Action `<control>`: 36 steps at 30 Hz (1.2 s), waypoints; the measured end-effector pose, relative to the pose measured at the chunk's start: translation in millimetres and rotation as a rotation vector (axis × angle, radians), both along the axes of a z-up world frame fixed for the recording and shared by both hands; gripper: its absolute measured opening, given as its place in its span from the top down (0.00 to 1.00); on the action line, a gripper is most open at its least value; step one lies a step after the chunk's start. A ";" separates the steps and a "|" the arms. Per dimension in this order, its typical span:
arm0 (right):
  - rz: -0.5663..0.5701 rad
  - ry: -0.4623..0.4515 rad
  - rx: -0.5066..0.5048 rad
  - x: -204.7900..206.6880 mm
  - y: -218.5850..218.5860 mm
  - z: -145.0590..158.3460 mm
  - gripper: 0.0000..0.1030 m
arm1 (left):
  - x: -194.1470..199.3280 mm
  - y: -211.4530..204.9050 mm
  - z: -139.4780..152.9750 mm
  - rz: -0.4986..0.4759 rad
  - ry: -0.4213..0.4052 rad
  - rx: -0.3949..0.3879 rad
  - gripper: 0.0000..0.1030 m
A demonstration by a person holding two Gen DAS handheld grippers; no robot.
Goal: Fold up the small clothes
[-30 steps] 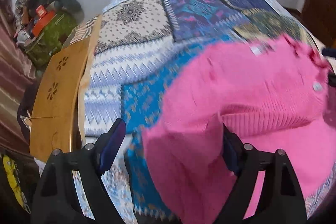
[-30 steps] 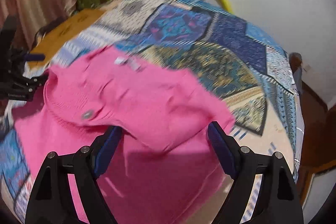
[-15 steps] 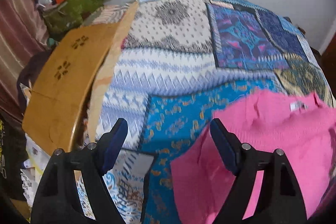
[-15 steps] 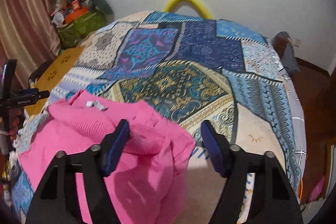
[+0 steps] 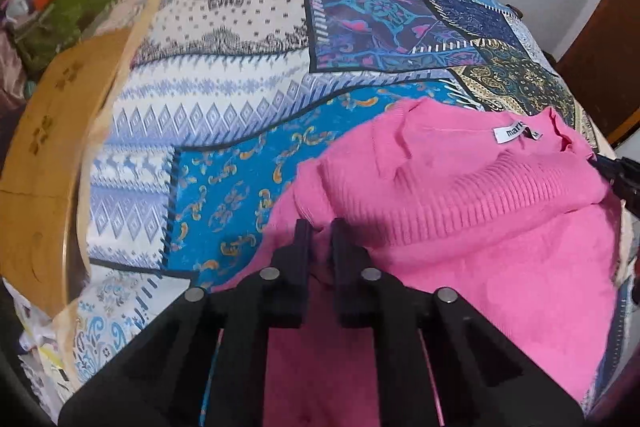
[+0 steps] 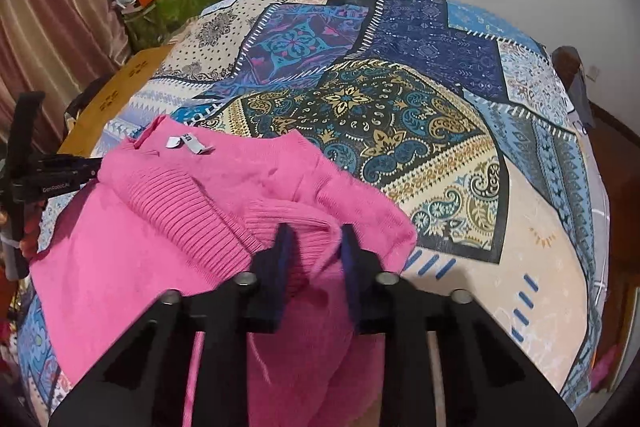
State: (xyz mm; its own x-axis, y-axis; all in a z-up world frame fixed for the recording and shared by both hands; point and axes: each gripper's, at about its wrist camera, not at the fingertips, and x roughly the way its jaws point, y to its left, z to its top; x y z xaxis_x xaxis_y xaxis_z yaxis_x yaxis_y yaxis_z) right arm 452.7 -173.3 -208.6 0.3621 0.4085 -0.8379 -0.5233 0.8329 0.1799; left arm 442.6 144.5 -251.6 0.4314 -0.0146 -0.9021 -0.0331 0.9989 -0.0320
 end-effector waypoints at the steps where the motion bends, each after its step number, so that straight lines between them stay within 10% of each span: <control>1: 0.005 -0.007 -0.012 0.4 0.7 -0.3 0.92 | -1.1 -2.9 1.4 -0.004 -0.013 0.024 0.94; 14: -0.146 -0.159 0.049 2.4 -39.1 36.4 0.98 | 3.6 24.4 60.3 0.165 -0.232 0.133 0.95; 21: -0.132 -0.087 0.048 2.3 -40.0 28.1 0.97 | 21.9 12.7 26.0 0.145 -0.098 0.213 0.91; 27: -0.095 -0.047 0.039 -18.0 -38.3 32.3 0.51 | -3.1 30.1 26.5 0.171 -0.062 0.150 0.59; 36: -0.080 0.087 0.068 -69.3 -46.9 20.2 0.45 | -73.4 47.8 47.3 0.178 -0.062 0.135 0.39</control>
